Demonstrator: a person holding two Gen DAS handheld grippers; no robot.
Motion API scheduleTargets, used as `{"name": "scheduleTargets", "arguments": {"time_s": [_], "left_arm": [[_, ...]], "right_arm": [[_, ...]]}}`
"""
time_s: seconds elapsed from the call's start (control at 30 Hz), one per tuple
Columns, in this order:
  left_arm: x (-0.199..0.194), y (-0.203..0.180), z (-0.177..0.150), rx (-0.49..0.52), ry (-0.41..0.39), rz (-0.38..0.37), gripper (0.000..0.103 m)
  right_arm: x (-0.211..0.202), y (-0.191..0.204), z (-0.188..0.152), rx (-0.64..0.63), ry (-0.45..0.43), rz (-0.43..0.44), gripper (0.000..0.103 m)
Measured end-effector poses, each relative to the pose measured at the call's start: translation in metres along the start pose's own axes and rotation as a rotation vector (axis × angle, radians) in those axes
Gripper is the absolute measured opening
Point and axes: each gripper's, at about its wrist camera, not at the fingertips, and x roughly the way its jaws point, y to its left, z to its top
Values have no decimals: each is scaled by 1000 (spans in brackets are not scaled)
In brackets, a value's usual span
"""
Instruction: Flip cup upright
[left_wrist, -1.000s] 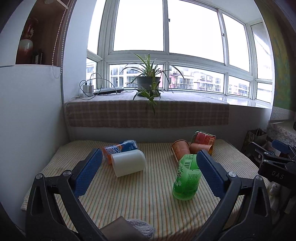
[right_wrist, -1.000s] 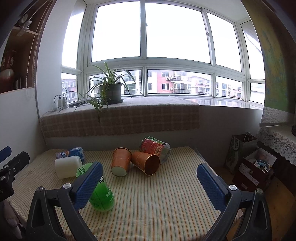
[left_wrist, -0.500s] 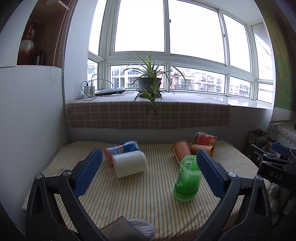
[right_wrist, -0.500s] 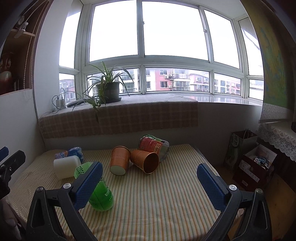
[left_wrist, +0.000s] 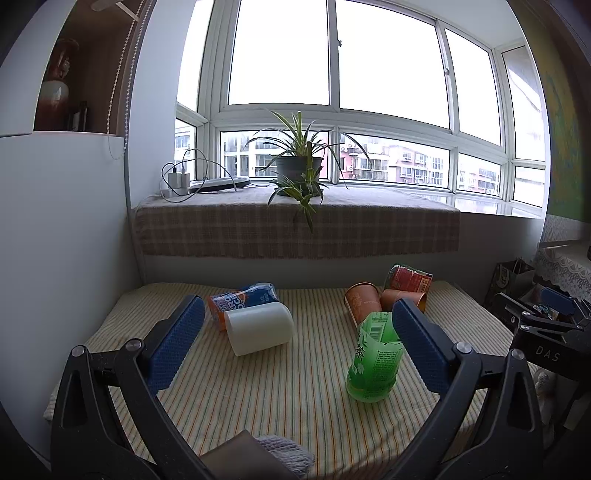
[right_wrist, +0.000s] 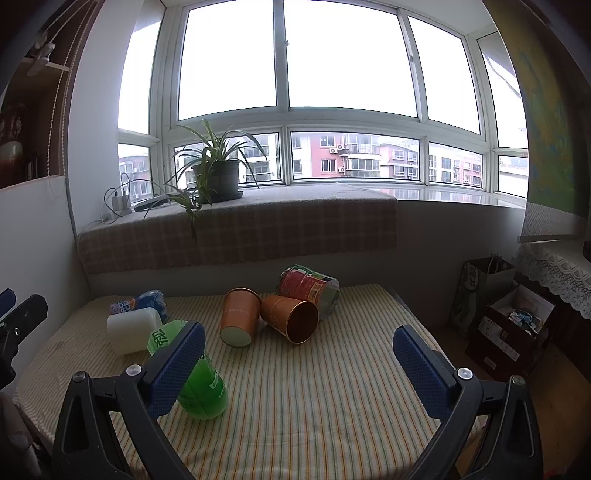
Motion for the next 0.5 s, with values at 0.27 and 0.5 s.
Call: {"name": "scheduleTargets", "arguments": {"time_s": [0.27,0.5], "left_arm": [[0,0,0,-1,-1,0,103],[0,1,0,-2,0,0,103]], "right_arm": [[3,-1,1,6,12,3,103],[4,1,-1,1,18,5,103]]}}
